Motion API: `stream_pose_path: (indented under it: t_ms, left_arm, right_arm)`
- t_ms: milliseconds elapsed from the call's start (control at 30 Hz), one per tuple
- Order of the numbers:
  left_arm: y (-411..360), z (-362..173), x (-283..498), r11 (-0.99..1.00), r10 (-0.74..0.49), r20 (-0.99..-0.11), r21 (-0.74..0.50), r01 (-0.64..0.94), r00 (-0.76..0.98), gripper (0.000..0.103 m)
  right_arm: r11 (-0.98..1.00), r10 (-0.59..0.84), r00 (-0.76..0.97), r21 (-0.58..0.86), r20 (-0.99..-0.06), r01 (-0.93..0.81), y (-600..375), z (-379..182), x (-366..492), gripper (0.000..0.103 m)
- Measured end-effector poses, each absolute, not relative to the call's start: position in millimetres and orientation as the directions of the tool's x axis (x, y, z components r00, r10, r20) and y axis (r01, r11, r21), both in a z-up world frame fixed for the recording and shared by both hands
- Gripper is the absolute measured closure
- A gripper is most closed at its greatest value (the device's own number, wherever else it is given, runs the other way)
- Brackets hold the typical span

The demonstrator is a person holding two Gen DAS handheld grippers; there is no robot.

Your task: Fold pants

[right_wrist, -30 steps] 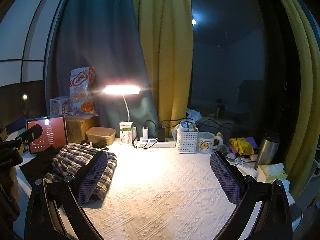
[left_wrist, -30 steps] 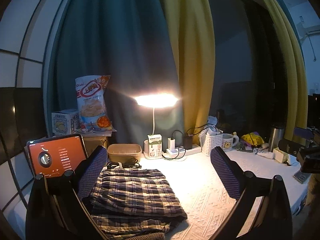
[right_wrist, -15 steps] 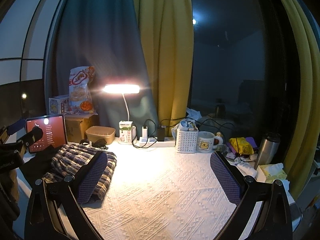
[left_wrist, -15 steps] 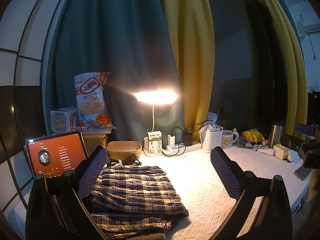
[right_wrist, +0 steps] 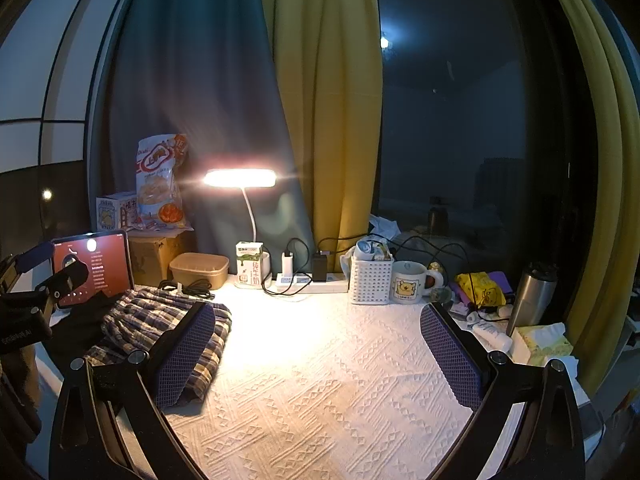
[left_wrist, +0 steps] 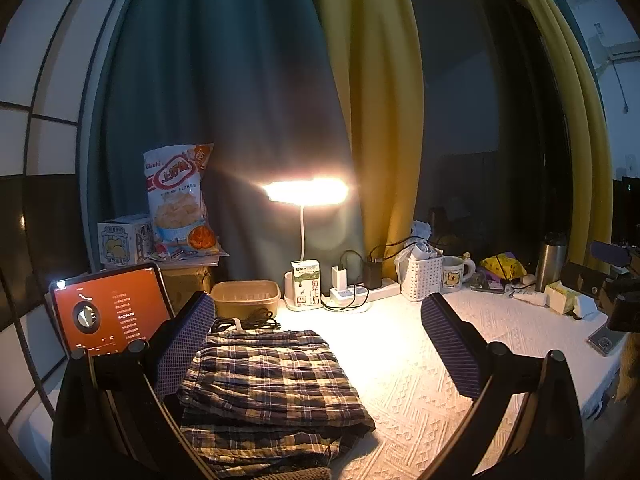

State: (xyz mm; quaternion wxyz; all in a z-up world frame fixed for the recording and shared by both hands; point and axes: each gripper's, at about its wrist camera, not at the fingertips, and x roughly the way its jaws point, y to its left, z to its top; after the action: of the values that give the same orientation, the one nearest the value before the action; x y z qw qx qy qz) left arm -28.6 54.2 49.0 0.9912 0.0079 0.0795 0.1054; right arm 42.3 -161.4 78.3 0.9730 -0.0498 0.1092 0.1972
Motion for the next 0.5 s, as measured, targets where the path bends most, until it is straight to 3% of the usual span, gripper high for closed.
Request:
stream_pose_path:
  t_ms: [500]
  left_arm:
    - [53.6,49.0,-27.5,0.978,0.207,-0.155,0.032,-0.204,0.966,0.001]
  right_arm:
    - [0.918,0.371,0.899,-0.052,-0.231,-0.392,-161.6,78.2,42.3,0.0]
